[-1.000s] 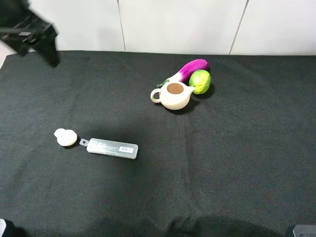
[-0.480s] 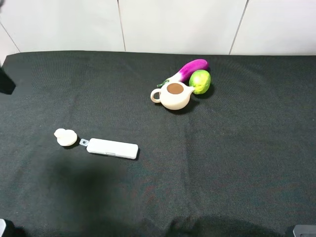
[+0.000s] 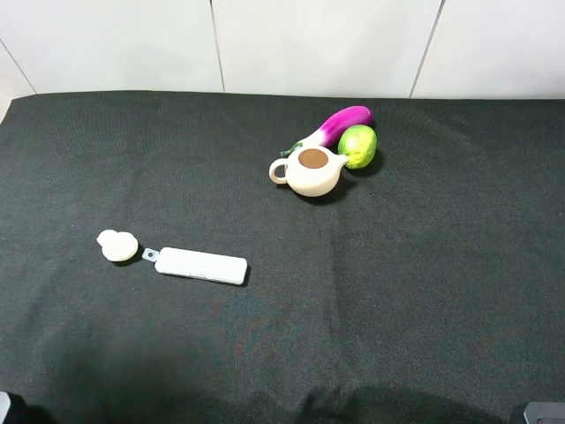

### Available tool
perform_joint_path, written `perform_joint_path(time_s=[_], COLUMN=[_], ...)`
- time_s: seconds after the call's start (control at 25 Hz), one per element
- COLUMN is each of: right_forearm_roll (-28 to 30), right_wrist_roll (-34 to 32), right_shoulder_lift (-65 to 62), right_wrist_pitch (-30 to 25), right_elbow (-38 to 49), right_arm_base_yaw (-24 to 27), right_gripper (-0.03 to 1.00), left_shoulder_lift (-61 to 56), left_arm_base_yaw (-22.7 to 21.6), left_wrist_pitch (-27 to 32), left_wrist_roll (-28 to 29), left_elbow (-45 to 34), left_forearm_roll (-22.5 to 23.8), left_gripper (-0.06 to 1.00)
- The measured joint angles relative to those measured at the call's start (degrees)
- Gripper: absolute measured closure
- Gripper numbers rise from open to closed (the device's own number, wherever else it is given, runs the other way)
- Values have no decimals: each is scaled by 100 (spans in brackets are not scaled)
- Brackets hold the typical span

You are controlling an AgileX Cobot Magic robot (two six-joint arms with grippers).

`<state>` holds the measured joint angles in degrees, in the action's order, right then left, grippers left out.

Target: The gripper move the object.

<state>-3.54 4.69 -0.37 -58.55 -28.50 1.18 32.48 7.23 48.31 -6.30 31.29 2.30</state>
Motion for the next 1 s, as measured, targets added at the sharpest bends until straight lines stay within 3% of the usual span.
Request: perform_joint_path(time_s=[0.44, 1.0], right_forearm_roll=[0, 0], right_wrist_roll=[0, 0], right_shoulder_lift=[0, 0], right_wrist_pitch=[0, 0], right_elbow=[0, 0], right_arm_base_yaw=[0, 0], right_gripper=[27, 27], left_shoulder_lift=[-2057, -2794], left_arm_base_yaw=[0, -409], left_wrist_pitch=[126, 848], left_wrist_roll=[169, 324], left_elbow=[-316, -211], left_forearm_roll=[-105, -280], left_gripper=[18, 18])
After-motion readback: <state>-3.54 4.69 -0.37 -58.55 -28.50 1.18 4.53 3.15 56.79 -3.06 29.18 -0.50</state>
